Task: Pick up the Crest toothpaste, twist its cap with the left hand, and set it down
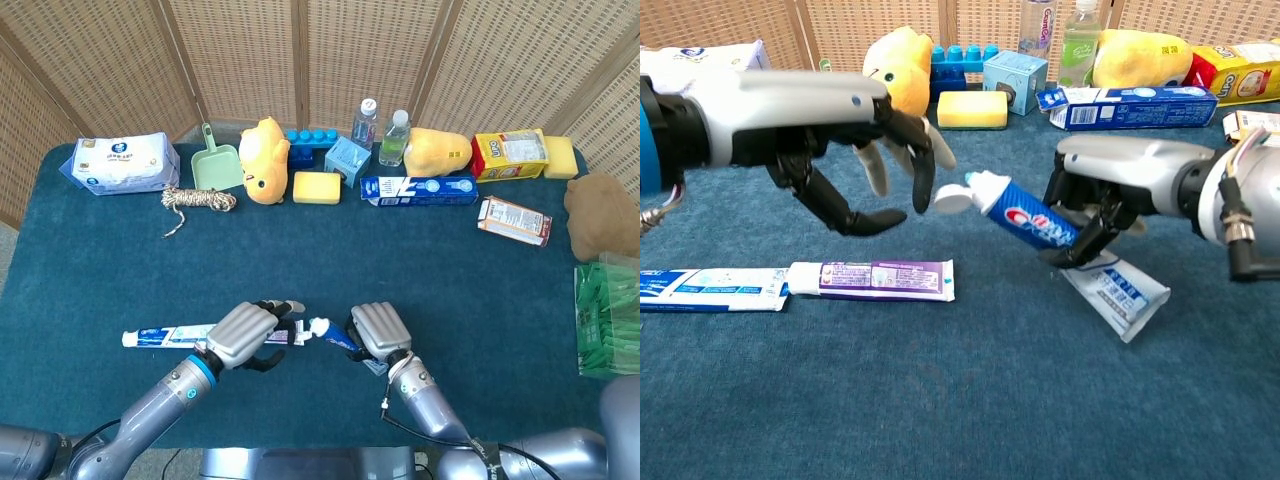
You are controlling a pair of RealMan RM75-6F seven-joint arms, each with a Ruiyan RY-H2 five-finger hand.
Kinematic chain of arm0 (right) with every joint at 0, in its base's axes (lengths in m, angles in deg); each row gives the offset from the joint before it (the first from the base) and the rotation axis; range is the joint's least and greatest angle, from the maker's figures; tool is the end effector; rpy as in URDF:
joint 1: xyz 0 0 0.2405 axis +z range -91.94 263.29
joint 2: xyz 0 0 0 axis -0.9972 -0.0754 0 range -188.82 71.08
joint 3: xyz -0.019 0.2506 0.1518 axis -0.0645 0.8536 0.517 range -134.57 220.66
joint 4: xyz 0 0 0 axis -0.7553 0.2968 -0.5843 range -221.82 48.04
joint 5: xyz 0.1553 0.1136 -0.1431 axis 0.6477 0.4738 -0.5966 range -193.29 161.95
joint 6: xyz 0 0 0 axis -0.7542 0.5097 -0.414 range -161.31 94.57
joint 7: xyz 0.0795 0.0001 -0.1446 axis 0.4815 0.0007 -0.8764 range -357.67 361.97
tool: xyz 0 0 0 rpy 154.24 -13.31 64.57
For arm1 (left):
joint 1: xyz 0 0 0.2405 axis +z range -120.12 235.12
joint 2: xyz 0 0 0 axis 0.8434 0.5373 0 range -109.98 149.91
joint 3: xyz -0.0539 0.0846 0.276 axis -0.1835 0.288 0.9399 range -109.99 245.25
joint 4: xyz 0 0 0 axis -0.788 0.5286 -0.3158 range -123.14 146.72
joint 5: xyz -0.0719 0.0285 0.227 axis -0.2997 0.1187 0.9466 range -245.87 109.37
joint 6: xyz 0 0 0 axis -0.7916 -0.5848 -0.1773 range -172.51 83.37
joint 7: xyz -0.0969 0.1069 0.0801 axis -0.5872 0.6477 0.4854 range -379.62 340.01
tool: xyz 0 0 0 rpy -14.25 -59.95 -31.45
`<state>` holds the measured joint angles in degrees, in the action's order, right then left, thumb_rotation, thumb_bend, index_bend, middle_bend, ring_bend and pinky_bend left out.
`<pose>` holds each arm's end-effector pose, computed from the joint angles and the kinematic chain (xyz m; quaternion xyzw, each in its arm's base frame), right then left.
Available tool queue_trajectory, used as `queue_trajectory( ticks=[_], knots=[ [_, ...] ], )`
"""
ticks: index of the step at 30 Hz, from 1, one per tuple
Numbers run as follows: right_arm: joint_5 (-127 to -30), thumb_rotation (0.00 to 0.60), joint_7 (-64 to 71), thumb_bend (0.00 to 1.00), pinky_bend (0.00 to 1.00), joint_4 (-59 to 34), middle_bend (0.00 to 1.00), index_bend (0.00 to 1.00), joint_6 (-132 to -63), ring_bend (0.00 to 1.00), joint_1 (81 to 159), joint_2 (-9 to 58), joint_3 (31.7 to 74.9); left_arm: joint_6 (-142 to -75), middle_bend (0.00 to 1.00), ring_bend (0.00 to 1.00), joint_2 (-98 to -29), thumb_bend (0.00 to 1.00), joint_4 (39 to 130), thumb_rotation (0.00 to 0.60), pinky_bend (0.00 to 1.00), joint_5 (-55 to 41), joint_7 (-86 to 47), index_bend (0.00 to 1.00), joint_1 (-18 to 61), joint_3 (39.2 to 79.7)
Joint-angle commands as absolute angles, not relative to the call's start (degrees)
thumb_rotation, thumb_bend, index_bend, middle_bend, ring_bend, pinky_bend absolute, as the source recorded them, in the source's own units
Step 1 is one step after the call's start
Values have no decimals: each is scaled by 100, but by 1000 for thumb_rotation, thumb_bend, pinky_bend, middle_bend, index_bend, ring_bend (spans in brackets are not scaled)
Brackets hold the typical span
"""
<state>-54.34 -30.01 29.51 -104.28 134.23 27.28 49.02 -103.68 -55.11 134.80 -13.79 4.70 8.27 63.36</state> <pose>-0.0958 -0.3048 -0.0459 0.7077 -0.5093 0.3405 0.3519 -0.0641 0.2864 -0.0088 -0.7744 -0.4424 -0.3796 0.2459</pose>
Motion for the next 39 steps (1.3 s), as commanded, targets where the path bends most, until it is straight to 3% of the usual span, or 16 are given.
queue_trajectory(
  ticks=[1,9,17,26,31,34,39],
  knots=[
    [-5484,600,-3005,398,863,2933,861,896,-10489,803,13370,2645,4980,-10498,192,216,-5430,411,13490,600,309,-1228,400,436,911,6290],
    [-5591,600,-2893,394,856,2722,858,897,-10453,800,13222,2324,5075,-11012,185,203,-4880,409,13500,600,291,-744,40,363,1411,6341],
    [-5627,600,-2855,389,780,2386,834,868,-10349,763,13070,2038,5027,-11576,184,199,-4130,408,13564,600,283,-196,-490,349,2108,6538],
    [-5468,600,-2912,303,506,1961,638,639,-10058,579,12899,1732,4860,-12110,183,190,-3389,407,13341,600,273,86,-1354,348,3058,6831],
    [-5449,600,-2874,242,307,1802,485,474,-9909,421,12837,1669,4817,-12223,182,186,-3265,406,13242,600,271,126,-1588,343,3354,6885],
    [-5502,600,-2784,237,258,1759,427,419,-9896,371,12768,1630,4839,-12251,181,184,-3229,406,13187,600,271,153,-1711,341,3515,6891],
    [-5573,600,-2699,236,252,1771,414,380,-9877,339,12680,1564,4850,-12220,177,180,-3221,406,13117,600,266,176,-1814,325,3662,6874]
  ],
)
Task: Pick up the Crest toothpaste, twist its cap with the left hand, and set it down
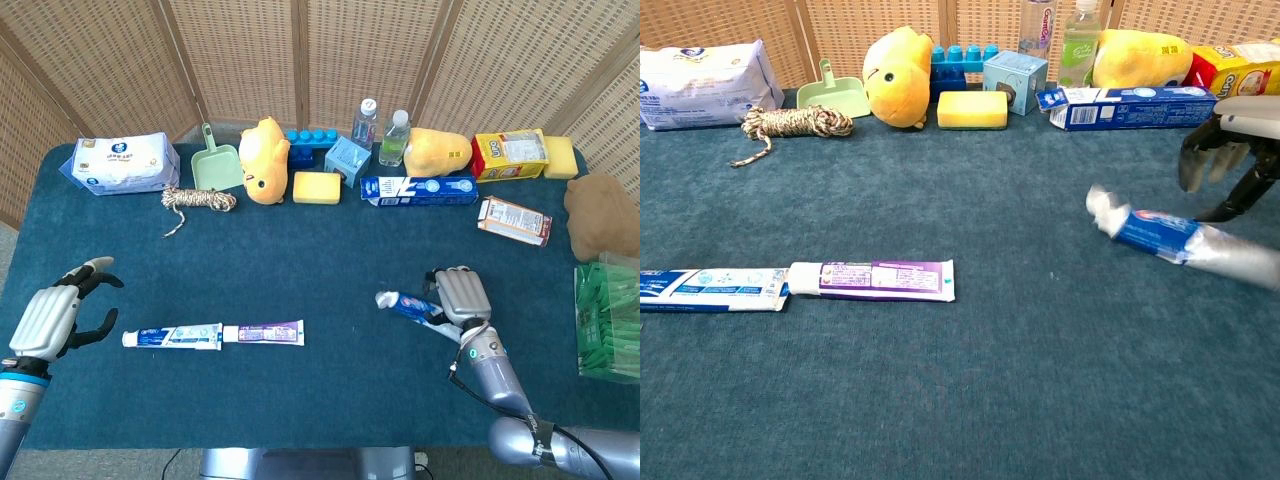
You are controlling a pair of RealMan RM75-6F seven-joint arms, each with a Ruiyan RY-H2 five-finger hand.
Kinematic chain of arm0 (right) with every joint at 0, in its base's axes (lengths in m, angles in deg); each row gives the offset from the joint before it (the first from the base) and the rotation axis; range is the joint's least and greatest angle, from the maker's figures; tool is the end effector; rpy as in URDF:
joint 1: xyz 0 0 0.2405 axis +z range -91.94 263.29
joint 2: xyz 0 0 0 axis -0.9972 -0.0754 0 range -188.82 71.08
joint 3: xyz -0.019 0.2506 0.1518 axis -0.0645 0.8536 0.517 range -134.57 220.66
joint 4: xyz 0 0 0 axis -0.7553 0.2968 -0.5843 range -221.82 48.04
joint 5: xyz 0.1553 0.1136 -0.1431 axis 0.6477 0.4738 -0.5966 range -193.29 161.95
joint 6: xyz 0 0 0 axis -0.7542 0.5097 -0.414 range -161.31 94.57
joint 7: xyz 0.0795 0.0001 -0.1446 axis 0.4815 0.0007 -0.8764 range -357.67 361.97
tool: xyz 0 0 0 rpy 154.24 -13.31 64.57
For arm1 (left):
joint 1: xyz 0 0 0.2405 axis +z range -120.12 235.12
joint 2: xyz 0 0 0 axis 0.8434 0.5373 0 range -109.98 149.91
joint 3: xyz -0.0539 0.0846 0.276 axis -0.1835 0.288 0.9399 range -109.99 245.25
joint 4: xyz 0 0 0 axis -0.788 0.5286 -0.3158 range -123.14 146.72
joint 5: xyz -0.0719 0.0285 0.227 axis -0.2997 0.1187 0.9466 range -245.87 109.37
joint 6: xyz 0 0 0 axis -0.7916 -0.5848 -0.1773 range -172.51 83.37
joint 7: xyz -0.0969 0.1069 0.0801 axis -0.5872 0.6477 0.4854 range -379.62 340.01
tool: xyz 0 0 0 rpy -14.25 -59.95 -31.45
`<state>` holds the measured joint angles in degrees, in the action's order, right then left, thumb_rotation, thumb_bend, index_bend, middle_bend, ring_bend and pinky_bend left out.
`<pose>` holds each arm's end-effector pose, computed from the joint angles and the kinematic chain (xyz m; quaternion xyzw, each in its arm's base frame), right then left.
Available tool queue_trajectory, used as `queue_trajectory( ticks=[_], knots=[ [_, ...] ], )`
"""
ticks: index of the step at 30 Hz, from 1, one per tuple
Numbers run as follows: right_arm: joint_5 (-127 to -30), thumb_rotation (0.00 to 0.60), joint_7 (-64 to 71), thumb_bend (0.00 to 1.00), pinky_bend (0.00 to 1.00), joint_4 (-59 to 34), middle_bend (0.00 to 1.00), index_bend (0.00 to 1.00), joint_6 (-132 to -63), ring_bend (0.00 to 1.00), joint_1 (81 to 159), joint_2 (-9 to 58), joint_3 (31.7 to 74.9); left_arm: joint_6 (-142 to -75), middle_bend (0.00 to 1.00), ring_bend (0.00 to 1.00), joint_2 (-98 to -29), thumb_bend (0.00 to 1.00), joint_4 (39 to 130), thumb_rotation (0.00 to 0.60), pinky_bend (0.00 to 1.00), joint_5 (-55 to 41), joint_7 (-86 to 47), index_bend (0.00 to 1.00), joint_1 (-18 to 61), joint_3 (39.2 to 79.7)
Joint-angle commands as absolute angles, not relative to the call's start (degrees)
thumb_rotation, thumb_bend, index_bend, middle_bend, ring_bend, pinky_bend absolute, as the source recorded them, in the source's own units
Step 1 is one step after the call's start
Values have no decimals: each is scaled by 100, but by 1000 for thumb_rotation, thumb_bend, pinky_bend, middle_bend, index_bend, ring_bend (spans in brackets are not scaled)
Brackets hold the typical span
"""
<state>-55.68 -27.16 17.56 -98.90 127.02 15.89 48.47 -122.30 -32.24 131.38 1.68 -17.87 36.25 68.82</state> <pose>-0.2162 -0.3595 0.0214 0.6718 -0.4724 0.2790 0.4978 -0.2528 0.2548 0.1538 -0.5835 -0.4982 -0.4071 0.4955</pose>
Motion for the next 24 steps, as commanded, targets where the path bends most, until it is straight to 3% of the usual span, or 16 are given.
queue_trajectory(
  ticks=[1,8,15,20,24],
  knots=[
    [-5583,600,-2678,235,250,1782,409,377,-9871,333,12664,1547,4856,-12218,176,179,-3222,406,13103,600,265,179,-1832,316,3690,6868],
    [-5738,600,-2256,235,248,1971,402,383,-10011,319,12424,1397,4982,-12386,174,178,-3227,404,12996,600,245,329,-1824,270,3931,6876],
    [-7014,600,-597,237,249,2298,406,453,-10795,318,11537,1278,5128,-12901,175,157,-3470,393,12540,600,183,842,-1822,271,4491,7122],
    [-8448,600,-58,240,249,1923,405,454,-11750,302,10913,1516,4804,-13232,175,154,-3672,389,12219,600,170,1253,-1719,270,4870,7304],
    [-8822,600,-247,238,246,1754,400,451,-12017,271,10698,1547,4634,-13376,177,154,-3779,389,12038,600,163,1463,-1707,267,5059,7390]
  ],
)
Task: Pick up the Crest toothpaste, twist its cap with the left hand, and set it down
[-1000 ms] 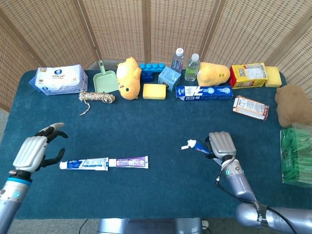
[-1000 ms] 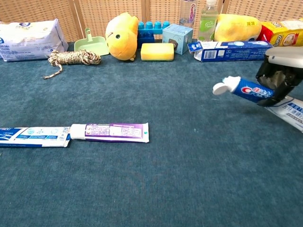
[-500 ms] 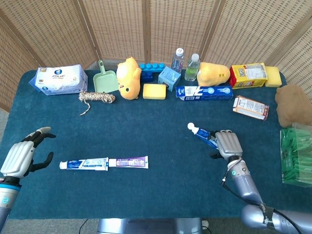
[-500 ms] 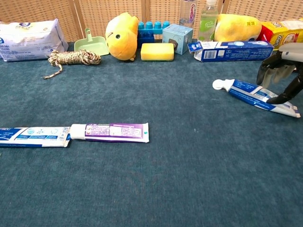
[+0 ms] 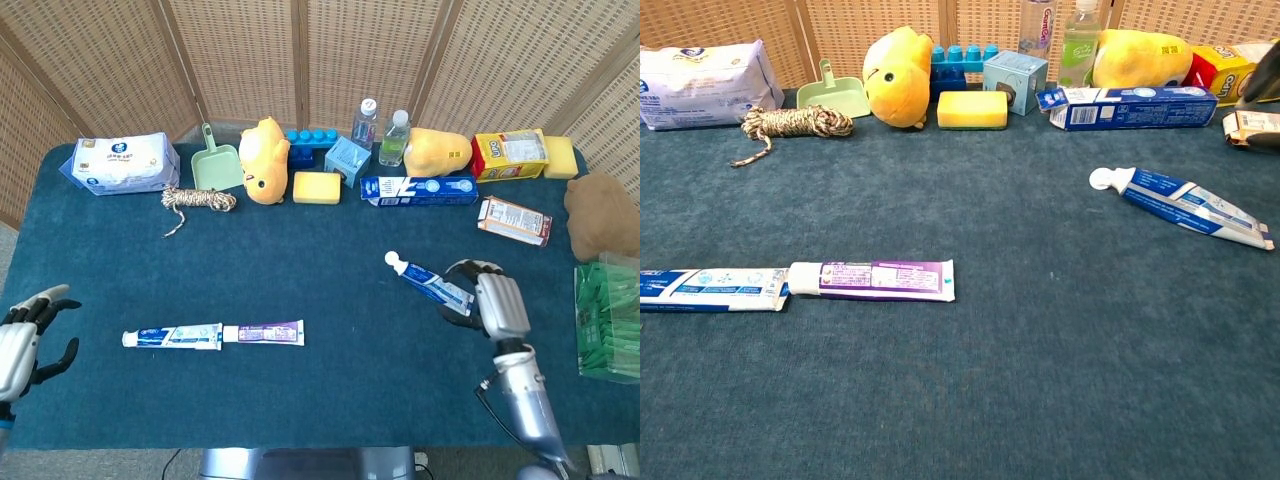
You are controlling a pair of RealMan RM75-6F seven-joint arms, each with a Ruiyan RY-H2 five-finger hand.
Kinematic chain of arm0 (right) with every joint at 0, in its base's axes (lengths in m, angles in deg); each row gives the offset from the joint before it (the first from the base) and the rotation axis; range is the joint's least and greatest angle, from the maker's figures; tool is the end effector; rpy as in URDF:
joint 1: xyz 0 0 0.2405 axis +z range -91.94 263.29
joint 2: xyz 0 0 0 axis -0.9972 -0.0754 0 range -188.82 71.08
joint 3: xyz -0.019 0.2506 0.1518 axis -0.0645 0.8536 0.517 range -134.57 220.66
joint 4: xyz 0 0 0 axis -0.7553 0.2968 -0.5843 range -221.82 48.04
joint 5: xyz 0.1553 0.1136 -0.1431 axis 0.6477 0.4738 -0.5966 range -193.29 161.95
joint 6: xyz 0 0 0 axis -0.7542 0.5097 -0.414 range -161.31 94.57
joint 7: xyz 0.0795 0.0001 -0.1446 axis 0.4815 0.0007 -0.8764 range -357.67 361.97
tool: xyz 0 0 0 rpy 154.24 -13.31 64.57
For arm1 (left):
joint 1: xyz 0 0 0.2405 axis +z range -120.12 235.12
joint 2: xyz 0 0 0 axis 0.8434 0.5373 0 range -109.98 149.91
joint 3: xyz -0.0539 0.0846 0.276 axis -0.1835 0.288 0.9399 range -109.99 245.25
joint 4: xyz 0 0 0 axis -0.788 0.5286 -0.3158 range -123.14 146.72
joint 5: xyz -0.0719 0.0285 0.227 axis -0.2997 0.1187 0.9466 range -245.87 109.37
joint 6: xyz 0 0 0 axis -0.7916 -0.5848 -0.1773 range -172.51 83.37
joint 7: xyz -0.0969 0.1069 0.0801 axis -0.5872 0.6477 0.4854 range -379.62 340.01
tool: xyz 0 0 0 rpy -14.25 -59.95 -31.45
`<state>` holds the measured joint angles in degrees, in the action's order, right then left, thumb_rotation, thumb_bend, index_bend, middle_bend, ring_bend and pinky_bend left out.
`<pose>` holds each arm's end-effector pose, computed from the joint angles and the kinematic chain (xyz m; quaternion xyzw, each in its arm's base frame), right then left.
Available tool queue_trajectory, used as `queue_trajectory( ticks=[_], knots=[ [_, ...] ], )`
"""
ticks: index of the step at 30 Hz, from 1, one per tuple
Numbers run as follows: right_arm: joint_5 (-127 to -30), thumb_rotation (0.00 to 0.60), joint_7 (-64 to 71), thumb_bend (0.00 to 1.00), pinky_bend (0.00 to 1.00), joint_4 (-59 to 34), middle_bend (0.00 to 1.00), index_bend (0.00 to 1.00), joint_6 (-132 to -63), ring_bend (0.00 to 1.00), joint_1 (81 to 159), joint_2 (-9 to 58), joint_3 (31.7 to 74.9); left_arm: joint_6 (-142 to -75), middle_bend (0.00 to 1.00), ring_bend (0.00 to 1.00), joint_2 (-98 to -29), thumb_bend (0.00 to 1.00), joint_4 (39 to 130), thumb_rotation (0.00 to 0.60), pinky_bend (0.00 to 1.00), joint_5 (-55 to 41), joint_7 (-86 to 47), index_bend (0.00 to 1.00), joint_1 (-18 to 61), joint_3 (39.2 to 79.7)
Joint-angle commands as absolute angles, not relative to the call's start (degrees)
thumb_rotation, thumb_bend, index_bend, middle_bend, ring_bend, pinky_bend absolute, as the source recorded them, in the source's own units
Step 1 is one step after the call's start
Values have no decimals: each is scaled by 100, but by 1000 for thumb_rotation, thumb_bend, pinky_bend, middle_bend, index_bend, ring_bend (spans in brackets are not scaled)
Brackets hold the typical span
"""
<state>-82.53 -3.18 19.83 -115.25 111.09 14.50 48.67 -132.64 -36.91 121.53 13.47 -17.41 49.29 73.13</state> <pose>-0.2320 -0.3052 0.0767 0.5453 -0.4799 0.4898 0.4821 -0.3105 0.1858 0.1555 -0.5751 -0.4566 -0.3904 0.5552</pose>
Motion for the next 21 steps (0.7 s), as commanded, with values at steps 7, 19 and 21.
queue_trajectory(
  ticks=[7,19,21],
  knots=[
    [-9270,600,-1057,230,232,1642,392,447,-12364,226,10282,1552,4252,-13740,180,154,-3948,388,11768,600,153,1768,-1426,260,5488,7550],
    [-9551,600,-1208,221,224,1617,392,447,-12455,217,9919,1503,4199,-13937,180,154,-4023,382,11684,600,143,2032,-1350,260,5783,7518],
    [-9608,600,-1043,218,224,1578,392,447,-12452,216,9847,1477,4197,-13981,181,154,-4028,382,11774,600,142,2149,-1307,260,5818,7511]
  ],
)
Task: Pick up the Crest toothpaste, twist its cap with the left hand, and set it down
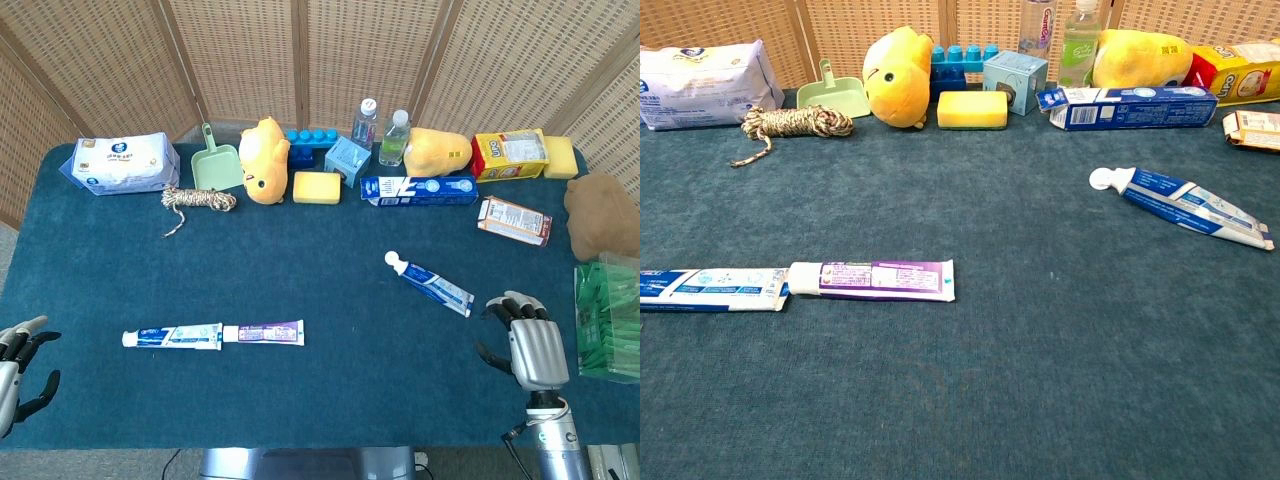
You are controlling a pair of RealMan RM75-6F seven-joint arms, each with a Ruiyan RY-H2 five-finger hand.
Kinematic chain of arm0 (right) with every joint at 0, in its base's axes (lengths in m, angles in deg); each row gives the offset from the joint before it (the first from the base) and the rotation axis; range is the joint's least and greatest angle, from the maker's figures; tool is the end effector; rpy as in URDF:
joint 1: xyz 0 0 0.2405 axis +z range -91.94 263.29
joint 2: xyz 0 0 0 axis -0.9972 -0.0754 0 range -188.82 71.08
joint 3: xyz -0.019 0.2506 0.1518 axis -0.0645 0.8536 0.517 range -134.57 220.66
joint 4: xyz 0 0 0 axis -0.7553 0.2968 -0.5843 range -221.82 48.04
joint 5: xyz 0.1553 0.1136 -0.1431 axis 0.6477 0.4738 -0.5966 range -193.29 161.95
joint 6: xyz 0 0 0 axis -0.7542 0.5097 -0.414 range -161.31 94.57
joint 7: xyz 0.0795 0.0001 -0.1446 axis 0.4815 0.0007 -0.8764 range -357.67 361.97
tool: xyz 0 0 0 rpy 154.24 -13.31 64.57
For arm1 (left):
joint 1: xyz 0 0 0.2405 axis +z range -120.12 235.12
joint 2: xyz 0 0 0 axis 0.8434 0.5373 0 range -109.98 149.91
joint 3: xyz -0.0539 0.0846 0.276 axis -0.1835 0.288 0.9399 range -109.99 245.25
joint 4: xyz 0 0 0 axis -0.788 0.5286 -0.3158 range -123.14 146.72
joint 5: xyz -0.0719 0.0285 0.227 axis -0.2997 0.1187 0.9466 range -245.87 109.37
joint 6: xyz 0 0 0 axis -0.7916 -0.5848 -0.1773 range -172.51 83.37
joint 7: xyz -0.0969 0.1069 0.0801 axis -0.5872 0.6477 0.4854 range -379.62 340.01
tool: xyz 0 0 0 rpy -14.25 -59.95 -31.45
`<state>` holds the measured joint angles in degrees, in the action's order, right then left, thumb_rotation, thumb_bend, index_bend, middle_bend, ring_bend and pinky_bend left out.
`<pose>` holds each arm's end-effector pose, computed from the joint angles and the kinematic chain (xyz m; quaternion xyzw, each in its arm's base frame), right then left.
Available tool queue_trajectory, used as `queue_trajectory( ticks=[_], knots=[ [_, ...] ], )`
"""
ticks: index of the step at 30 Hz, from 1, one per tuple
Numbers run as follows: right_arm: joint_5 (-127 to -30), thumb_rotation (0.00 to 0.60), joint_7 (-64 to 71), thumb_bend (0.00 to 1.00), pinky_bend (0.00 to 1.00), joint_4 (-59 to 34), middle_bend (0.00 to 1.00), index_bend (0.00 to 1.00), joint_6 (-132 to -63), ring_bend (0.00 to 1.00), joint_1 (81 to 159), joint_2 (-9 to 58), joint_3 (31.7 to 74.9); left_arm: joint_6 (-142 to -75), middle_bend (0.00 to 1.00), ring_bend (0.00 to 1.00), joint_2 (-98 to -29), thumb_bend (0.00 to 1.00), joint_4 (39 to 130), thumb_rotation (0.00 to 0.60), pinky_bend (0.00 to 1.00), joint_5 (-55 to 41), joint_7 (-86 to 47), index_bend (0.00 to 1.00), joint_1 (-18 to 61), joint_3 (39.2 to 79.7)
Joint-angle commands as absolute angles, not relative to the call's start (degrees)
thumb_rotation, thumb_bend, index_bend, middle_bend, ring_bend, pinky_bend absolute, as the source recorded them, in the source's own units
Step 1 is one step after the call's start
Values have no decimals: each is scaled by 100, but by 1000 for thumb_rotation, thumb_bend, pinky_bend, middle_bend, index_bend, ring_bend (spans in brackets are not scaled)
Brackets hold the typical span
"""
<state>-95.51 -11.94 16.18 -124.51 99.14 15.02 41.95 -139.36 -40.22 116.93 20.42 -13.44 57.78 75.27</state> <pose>-0.2788 -0.2291 0.0844 0.5772 -0.4016 0.4368 0.5610 -0.3263 0.1322 0.1515 -0.5772 -0.4258 -0.3720 0.5892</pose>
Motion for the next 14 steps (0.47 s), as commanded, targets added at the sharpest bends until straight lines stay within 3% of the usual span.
queue_trajectory(
  ticks=[1,14],
  knots=[
    [-9630,600,-1006,218,224,1561,391,447,-12449,216,9831,1472,4197,-13987,181,154,-4026,382,11789,600,141,2162,-1294,260,5828,7505],
    [-9824,600,-505,197,225,1277,390,449,-12387,216,9558,1556,4293,-14003,183,154,-3967,379,12000,600,140,2385,-1308,259,5976,7432]
  ],
)
